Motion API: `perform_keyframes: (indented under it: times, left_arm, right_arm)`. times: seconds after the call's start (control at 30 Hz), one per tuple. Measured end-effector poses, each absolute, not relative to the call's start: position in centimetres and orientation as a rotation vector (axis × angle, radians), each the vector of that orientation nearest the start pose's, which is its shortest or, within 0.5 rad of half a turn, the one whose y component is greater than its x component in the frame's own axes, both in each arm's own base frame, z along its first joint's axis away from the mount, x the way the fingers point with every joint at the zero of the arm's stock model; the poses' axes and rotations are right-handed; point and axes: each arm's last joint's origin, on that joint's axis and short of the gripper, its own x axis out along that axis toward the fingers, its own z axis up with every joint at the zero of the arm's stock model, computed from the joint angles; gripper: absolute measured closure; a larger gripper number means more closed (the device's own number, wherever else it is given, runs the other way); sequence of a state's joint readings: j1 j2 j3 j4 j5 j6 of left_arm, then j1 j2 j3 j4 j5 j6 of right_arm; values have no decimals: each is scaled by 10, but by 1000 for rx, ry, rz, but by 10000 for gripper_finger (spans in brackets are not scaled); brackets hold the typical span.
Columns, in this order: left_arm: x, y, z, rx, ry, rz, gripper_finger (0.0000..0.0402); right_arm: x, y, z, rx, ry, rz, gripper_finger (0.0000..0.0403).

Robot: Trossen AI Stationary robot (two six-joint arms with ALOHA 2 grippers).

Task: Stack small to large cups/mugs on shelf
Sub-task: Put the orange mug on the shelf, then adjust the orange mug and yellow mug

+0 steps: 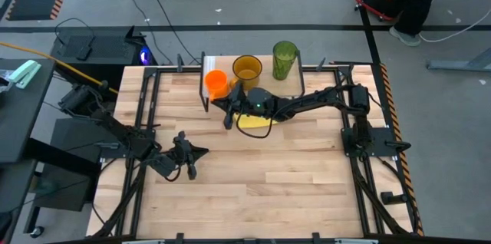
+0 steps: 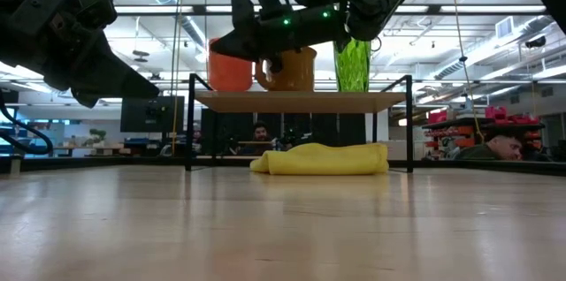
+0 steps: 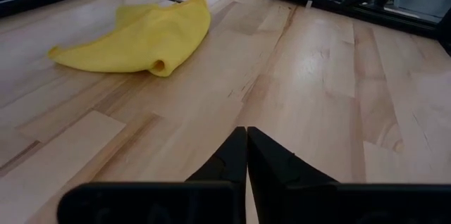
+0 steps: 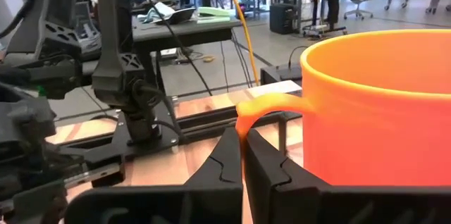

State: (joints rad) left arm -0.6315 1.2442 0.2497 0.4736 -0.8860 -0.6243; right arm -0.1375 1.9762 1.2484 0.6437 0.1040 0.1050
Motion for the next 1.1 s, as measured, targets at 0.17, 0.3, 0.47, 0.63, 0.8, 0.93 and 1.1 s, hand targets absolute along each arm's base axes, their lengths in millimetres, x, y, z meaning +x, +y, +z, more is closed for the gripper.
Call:
perform_keyframes:
  times: [0.17, 0.3, 0.47, 0.63, 0.8, 0.93, 1.1]
  left_arm:
    - [170, -96, 138, -254, 284, 352, 381]
    - [170, -96, 138, -254, 284, 352, 375]
    - [170, -96, 138, -254, 284, 352, 372]
    - [170, -96, 138, -254, 284, 352, 379]
    - [170, -96, 138, -254, 284, 352, 383]
    - [170, -96, 138, -254, 284, 352, 378]
    - [170, -96, 138, -254, 284, 352, 372]
  right_arm:
    - [438, -70, 220, 123, 69, -262, 400]
    - [437, -73, 221, 133, 63, -267, 398]
    - [437, -74, 221, 130, 65, -269, 386]
    - [437, -74, 221, 129, 64, -269, 358]
    - [437, -74, 221, 129, 61, -269, 335]
    - [437, -74, 222, 129, 55, -269, 323]
    - [437, -74, 222, 129, 55, -269, 318]
